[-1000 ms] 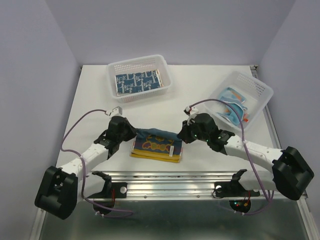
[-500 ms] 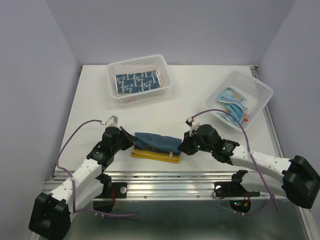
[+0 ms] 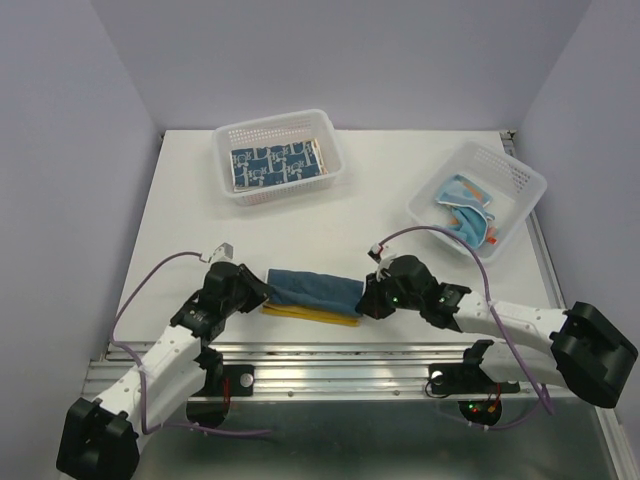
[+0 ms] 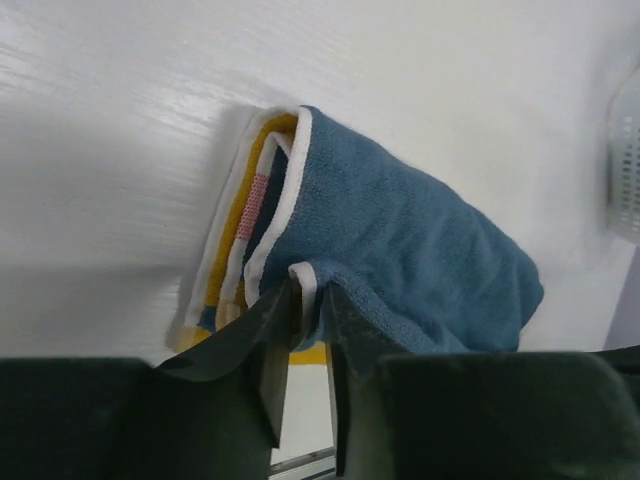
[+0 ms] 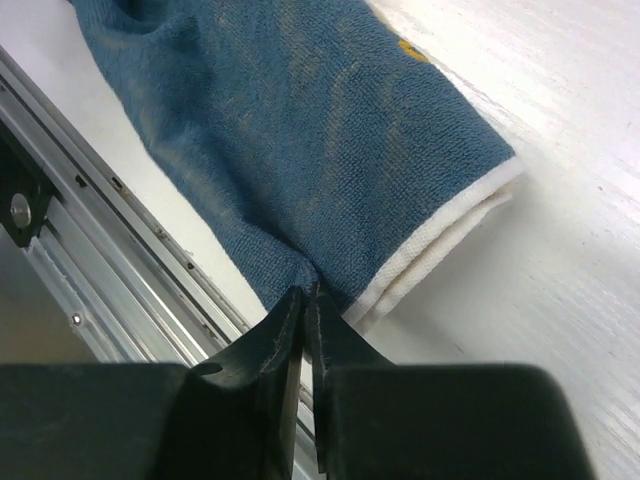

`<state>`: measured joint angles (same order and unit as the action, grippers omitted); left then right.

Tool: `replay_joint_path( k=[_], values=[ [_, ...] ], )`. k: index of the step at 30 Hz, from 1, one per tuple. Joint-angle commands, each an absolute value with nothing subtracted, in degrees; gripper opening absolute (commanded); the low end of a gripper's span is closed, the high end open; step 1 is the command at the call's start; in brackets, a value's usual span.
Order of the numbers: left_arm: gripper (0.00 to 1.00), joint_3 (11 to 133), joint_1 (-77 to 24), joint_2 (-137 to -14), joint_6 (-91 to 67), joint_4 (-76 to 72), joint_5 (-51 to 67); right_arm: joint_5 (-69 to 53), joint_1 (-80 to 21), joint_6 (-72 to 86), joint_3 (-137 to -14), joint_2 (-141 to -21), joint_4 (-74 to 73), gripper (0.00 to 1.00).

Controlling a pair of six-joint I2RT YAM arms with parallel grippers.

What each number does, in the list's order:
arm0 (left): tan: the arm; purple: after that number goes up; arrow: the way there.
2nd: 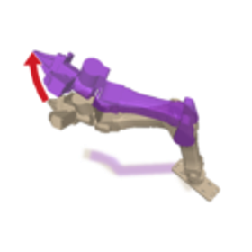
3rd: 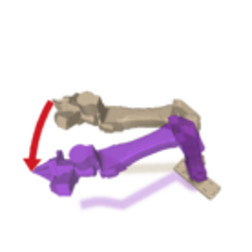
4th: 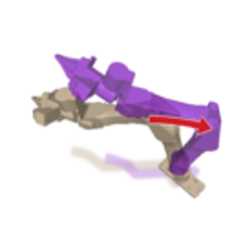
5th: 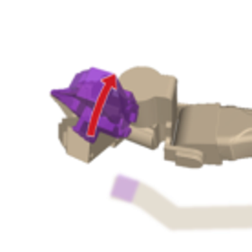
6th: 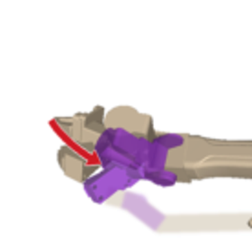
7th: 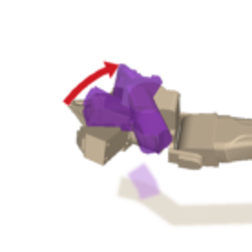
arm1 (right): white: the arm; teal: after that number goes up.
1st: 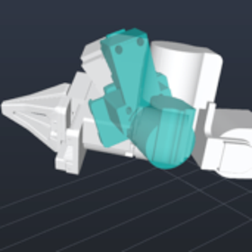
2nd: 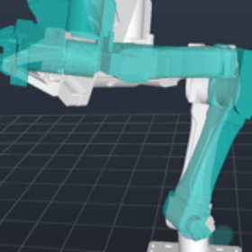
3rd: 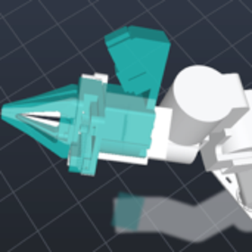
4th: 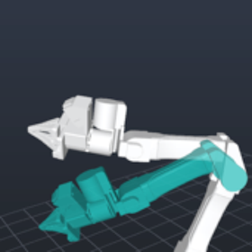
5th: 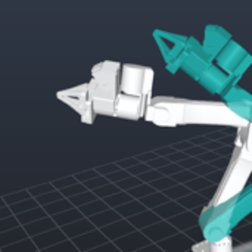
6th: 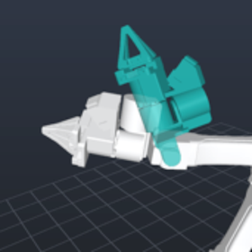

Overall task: Fold and stack the towels
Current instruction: Fold the towel, then neatly place the folded towel into the bin

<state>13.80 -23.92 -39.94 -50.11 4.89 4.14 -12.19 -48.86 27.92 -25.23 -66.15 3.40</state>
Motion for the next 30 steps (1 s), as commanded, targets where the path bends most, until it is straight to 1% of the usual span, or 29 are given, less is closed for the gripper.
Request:
replay_joint_path(
  k=[1,2,3,4,5,6,7,8,9,10,11,12,13,17,20,24,28,30],
  values=[
    [0.38,15.6,-24.1,-38.1,-51.1,11.1,2.9,-13.7,-49.7,28.8,-24.5,-66.1,6.7,0.14],
    [0.48,15.6,-24.1,-37.8,-51.1,11.9,2.8,-14.3,-49.7,29.1,-24.3,-66.1,6.6,0.18],
    [0.52,15.8,-24.1,-36.8,-51.2,12.6,3.0,-14.6,-49.7,29.3,-24.3,-66.0,6.3,0.31],
    [0.62,15.9,-24.1,-36.1,-51.4,14.1,3.0,-15.2,-49.8,29.5,-24.2,-65.9,6.1,0.37],
    [0.69,16.2,-24.1,-35.4,-51.5,14.8,3.1,-15.6,-49.8,29.5,-24.1,-65.7,5.9,0.41],
    [0.75,16.3,-24.1,-33.9,-51.7,15.4,3.0,-16.1,-49.9,29.5,-23.9,-65.1,5.1,0.55],
    [0.86,16.3,-24.1,-33.1,-52.0,15.9,2.6,-16.4,-49.9,29.4,-23.9,-64.6,4.7,0.59],
    [0.92,16.3,-24.1,-32.4,-52.5,15.9,2.6,-16.4,-49.9,29.4,-23.8,-64.1,4.5,0.62],
    [0.97,16.5,-24.1,-31.4,-52.6,15.9,2.6,-16.6,-49.9,29.2,-23.7,-63.1,4.2,0.66],
    [0.98,16.7,-24.1,-30.9,-52.8,15.9,2.6,-16.4,-50.0,29.3,-23.9,-61.5,3.5,0.76],
    [0.99,17.0,-24.1,-30.9,-52.6,15.9,2.6,-16.1,-49.9,29.1,-24.1,-60.5,3.1,0.80],
    [0.99,17.7,-24.1,-31.1,-52.3,15.9,2.4,-16.0,-49.9,29.0,-24.3,-59.6,2.6,0.88],
    [0.99,18.3,-24.1,-31.5,-52.1,16.3,2.1,-16.0,-49.9,28.5,-24.7,-57.8,2.2,1.00],
    [0.99,20.2,-24.1,-35.4,-50.5,14.2,0.4,-13.9,-50.0,28.6,-25.6,-54.9,1.3,1.00],
    [0.99,21.5,-24.1,-44.0,-47.9,11.8,1.9,-11.1,-49.9,29.4,-26.5,-54.5,0.2,1.00],
    [0.98,22.8,-24.6,-51.8,-46.1,10.4,3.0,-9.5,-50.0,29.4,-27.2,-54.7,-2.2,1.00],
    [0.97,22.3,-26.3,-54.5,-45.4,9.1,1.2,-8.9,-50.0,29.5,-26.8,-54.6,-2.2,1.00],
    [0.94,22.3,-27.4,-54.4,-45.1,8.6,1.0,-8.5,-49.9,29.4,-26.7,-54.4,-2.5,1.00]
  ],
)
